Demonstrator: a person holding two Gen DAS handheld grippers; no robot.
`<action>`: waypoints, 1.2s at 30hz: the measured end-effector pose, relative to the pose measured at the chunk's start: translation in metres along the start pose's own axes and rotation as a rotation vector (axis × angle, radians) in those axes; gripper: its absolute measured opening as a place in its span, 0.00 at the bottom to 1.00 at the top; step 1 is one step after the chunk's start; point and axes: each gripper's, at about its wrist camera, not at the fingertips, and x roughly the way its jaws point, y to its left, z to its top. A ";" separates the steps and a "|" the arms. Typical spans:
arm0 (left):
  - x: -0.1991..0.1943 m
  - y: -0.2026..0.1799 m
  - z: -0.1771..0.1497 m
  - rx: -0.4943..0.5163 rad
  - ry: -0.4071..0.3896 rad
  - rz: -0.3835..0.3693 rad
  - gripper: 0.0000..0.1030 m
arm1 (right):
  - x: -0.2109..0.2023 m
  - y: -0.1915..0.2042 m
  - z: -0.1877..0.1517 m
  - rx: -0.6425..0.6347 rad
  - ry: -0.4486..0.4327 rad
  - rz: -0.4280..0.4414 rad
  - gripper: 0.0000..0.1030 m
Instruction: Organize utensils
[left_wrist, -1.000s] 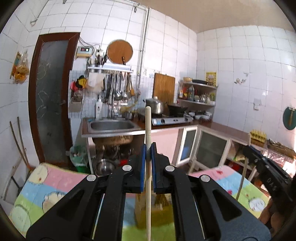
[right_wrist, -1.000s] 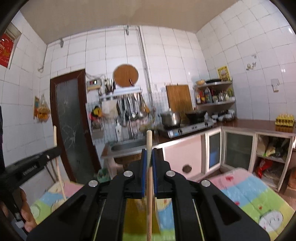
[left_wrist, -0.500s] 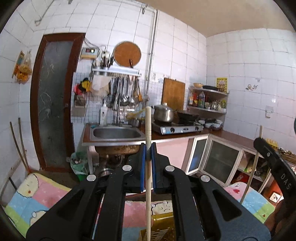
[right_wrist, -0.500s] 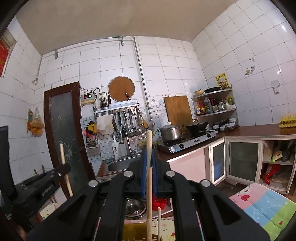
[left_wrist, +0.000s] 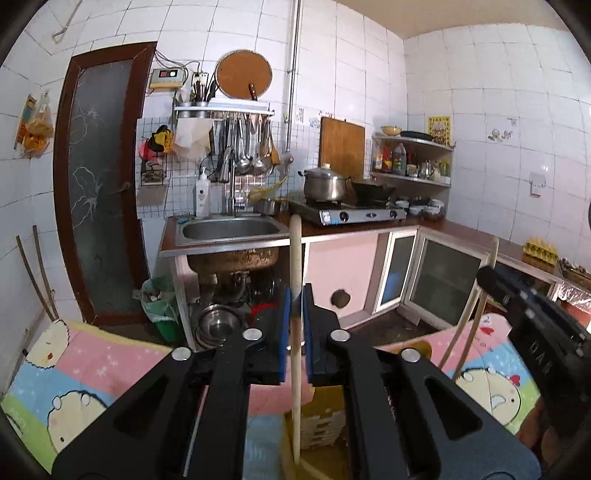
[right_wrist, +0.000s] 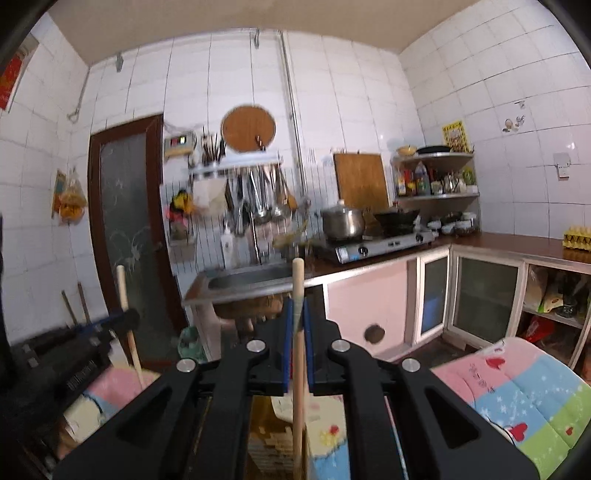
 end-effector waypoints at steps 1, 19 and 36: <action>-0.004 0.002 -0.001 -0.006 0.004 0.001 0.31 | -0.001 -0.001 -0.004 -0.006 0.025 0.007 0.07; -0.145 0.024 -0.071 0.058 0.145 0.042 0.95 | -0.125 -0.032 -0.071 -0.027 0.339 -0.040 0.64; -0.136 0.013 -0.186 0.044 0.452 0.056 0.95 | -0.165 -0.017 -0.154 -0.061 0.518 -0.031 0.63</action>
